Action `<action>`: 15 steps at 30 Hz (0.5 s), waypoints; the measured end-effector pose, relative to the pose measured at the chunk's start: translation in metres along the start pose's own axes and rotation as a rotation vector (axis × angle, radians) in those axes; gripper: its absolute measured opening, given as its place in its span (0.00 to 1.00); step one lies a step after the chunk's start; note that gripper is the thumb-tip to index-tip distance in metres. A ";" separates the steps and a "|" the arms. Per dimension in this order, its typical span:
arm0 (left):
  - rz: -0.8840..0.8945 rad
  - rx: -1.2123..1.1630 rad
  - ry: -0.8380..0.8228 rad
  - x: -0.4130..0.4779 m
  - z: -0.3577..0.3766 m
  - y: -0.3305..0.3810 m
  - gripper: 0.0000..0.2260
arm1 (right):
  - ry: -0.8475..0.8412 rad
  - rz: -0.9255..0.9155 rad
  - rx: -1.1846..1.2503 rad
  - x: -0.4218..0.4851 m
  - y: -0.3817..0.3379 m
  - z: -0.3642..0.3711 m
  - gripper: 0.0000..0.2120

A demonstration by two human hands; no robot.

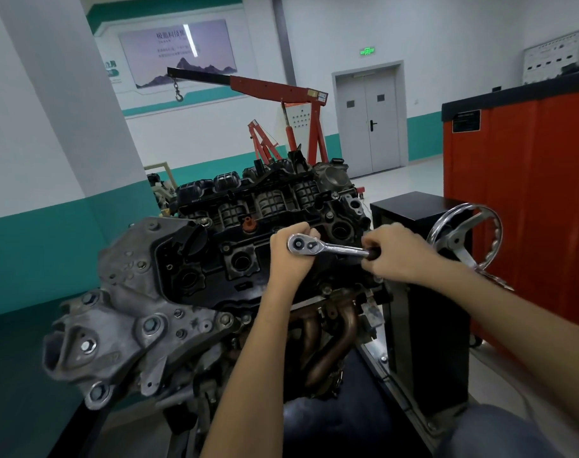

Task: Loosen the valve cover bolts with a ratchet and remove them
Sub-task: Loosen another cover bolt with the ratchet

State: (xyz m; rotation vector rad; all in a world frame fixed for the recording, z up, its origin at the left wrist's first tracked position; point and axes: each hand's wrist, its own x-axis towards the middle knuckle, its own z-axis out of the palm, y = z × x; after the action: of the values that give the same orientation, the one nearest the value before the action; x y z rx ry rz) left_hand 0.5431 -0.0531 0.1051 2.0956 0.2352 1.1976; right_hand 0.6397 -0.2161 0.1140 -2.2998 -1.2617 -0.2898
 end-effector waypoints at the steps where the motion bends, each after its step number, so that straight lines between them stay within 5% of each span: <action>1: -0.038 -0.050 0.052 0.000 0.002 0.001 0.23 | 0.001 0.024 0.070 -0.008 -0.005 0.010 0.14; 5: -0.124 -0.191 0.248 -0.001 0.016 0.009 0.22 | -0.124 0.098 0.575 -0.049 -0.037 0.064 0.09; 9: -0.123 -0.163 0.252 -0.005 0.023 0.008 0.19 | -0.246 0.127 1.027 -0.070 -0.067 0.093 0.07; 12: -0.039 -0.004 0.122 -0.001 0.019 0.006 0.24 | -0.241 0.133 0.902 -0.065 -0.050 0.088 0.10; 15: 0.029 0.062 -0.038 -0.001 0.007 -0.002 0.24 | -0.207 0.049 0.422 -0.040 -0.014 0.057 0.14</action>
State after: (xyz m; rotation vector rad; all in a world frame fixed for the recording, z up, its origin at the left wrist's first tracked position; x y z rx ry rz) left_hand 0.5489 -0.0551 0.1007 2.1807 0.2281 1.1796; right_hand 0.6034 -0.2093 0.0537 -2.0255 -1.2229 0.2201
